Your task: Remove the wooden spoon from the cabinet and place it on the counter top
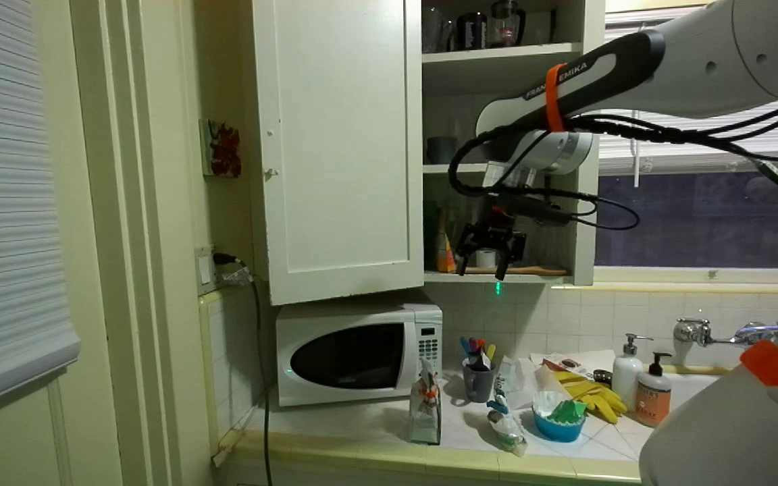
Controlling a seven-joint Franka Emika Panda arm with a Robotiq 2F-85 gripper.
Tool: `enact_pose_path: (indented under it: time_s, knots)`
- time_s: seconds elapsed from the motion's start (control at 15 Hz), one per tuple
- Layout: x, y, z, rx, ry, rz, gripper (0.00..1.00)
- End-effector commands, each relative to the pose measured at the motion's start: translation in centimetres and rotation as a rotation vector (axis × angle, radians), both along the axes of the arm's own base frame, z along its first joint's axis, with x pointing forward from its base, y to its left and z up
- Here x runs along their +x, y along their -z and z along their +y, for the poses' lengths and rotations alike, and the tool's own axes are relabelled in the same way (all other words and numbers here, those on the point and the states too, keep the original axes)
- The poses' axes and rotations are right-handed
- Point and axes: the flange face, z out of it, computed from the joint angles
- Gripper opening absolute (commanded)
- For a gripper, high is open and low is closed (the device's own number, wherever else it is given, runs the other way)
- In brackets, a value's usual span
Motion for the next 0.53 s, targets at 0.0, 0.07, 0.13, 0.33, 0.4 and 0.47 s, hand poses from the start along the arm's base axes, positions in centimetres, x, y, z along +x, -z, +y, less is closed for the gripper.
enact_pose_path:
  time_s: [0.0,0.07,0.13,0.33,0.4,0.47]
  knots:
    - [3.1,-2.8,-2.8,0.036,0.176,-0.096,1.00]
    - [3.6,-3.4,-3.8,0.027,0.223,-0.132,1.00]
    - [3.8,-3.6,-4.9,0.009,0.269,-0.169,1.00]
    - [4.1,-3.9,-8.5,-0.029,0.409,-0.272,1.00]
    - [3.8,-4.0,-10.0,-0.039,0.458,-0.299,1.00]
    - [3.3,-3.9,-11.1,-0.052,0.505,-0.325,1.00]
